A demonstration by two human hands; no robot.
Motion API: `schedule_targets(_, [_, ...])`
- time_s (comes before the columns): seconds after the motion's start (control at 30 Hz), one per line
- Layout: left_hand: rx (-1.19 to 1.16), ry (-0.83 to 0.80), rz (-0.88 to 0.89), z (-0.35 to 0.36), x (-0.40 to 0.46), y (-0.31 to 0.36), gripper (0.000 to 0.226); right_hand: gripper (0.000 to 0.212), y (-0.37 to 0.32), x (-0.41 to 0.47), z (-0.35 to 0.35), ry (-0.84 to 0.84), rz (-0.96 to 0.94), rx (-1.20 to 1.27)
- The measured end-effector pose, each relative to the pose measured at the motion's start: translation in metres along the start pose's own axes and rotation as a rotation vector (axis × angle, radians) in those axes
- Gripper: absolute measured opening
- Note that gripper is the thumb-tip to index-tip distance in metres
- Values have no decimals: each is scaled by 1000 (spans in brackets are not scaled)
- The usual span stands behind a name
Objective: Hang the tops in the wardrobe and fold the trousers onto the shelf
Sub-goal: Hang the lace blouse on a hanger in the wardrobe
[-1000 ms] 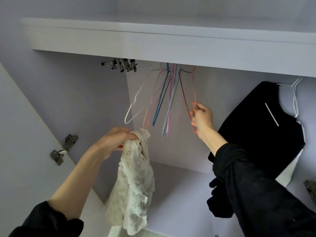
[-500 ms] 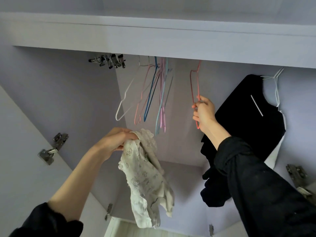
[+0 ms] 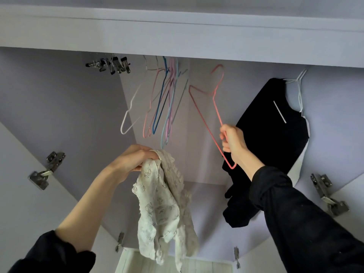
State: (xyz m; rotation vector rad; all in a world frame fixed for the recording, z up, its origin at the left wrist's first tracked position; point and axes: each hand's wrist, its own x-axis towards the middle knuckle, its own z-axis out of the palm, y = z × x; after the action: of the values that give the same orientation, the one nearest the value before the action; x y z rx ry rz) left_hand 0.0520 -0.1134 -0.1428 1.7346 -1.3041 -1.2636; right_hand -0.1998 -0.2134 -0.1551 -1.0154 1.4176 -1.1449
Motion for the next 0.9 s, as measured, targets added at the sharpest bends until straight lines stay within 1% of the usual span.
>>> schedule_targets(0.07, [11,4,0,3,1,-1,11,39,19,-6,-11,2,31,-16])
schedule_targets(0.13, [15,13,-5,4,1,-2,11,49,38,-13,-21,8,-4,23])
schedule_targets(0.2, [14,21,-8,5,2,-3,10,48,49,-19,-30,-13,-73,7])
schedule_targets(0.27, [23,24,-17,4,4,-5,17,39,50,-19,-36,-20,-85,1])
schedule_targets(0.3, [28,25,-23,4,5,-5,21,34,50,-15,-38,-8,-45,44])
schedule_targets(0.37, [40,30,-29,4,6,-6,24,37,50,-7,-42,34,62,99])
schedule_targets(0.47, [49,23,-31,6,8,-8,27,38,64,2,-49,55,177,-50])
schedule_targets(0.5, [46,18,-34,6,9,-8,26,38,70,2,-49,47,206,-53])
schedule_targets(0.53, [43,14,-38,8,9,-8,25,39,75,1,-50,43,229,-15])
schedule_targets(0.6, [35,20,-56,10,7,-7,18,42,78,-3,-52,47,271,149])
schedule_targets(0.7, [42,31,-77,11,9,-9,23,41,76,-9,-59,41,311,397])
schedule_targets(0.83, [65,9,-115,12,9,-9,27,37,71,-18,-60,-8,320,586])
schedule_targets(0.9, [63,-1,-136,12,7,-7,31,37,68,-20,-53,-68,309,605])
